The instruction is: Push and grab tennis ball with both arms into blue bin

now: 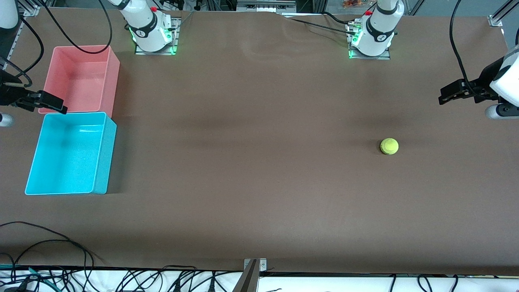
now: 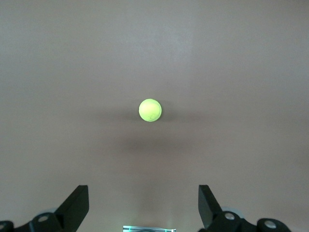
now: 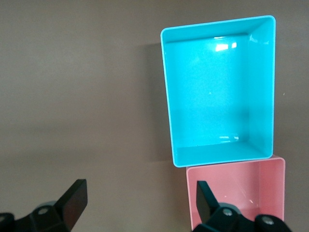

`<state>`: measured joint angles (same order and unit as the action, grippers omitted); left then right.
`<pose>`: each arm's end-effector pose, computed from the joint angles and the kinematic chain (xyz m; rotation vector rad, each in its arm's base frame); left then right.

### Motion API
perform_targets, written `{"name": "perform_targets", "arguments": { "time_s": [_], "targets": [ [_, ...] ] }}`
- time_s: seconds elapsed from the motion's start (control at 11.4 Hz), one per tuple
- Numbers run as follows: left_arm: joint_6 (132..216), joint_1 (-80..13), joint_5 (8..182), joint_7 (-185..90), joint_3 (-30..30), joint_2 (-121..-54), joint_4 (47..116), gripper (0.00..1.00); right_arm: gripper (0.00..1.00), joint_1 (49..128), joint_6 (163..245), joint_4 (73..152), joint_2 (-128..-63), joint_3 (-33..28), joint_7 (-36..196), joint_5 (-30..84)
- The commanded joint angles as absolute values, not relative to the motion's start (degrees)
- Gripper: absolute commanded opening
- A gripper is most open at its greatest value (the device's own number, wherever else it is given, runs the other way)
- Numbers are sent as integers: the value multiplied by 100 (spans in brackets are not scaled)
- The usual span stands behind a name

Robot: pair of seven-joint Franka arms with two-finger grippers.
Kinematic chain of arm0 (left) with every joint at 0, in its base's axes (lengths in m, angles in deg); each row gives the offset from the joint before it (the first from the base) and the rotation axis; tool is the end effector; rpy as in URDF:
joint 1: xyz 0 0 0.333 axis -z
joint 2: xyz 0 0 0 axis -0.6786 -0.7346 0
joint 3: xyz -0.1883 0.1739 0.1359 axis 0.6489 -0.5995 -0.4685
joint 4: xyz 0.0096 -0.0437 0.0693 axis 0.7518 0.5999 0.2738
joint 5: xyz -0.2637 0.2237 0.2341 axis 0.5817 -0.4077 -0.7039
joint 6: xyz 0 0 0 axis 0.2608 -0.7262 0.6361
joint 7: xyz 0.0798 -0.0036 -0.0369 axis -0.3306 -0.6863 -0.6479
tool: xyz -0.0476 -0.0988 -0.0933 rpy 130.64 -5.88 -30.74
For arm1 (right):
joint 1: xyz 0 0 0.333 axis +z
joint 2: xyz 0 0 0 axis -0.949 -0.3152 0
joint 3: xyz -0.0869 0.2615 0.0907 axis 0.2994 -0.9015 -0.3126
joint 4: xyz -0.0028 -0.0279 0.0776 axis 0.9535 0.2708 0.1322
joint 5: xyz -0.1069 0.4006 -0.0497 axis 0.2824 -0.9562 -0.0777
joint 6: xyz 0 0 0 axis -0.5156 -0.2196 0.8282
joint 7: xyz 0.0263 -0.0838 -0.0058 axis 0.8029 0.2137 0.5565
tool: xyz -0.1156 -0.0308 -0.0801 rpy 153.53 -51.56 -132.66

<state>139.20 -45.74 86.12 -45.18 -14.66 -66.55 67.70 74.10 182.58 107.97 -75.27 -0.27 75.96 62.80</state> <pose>0.5816 -0.0024 0.5430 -3.1294 -0.1009 0.2174 0.5928 -0.0507 0.4962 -3.1251 0.1225 0.1019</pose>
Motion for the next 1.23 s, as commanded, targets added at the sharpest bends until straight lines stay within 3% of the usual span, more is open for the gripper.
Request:
{"name": "perform_targets", "arguments": {
  "time_s": [0.0, 0.35, 1.14],
  "targets": [
    [13916, -4590, 8432, -4444, -1454, -6576, 6666, 100, 100, 7400, 17942, 10635, -7433, -53, 7693, 6265],
    [14003, -4466, 8018, -4487, -1436, -6522, 6798, 100, 100, 7400, 17942, 10617, -7442, -18, 7675, 6256],
    [16999, -4537, 7983, -4532, -1445, -6593, 9020, 100, 100, 7409, 17986, 10617, -7451, 88, 7667, 6239]
  ]
}}
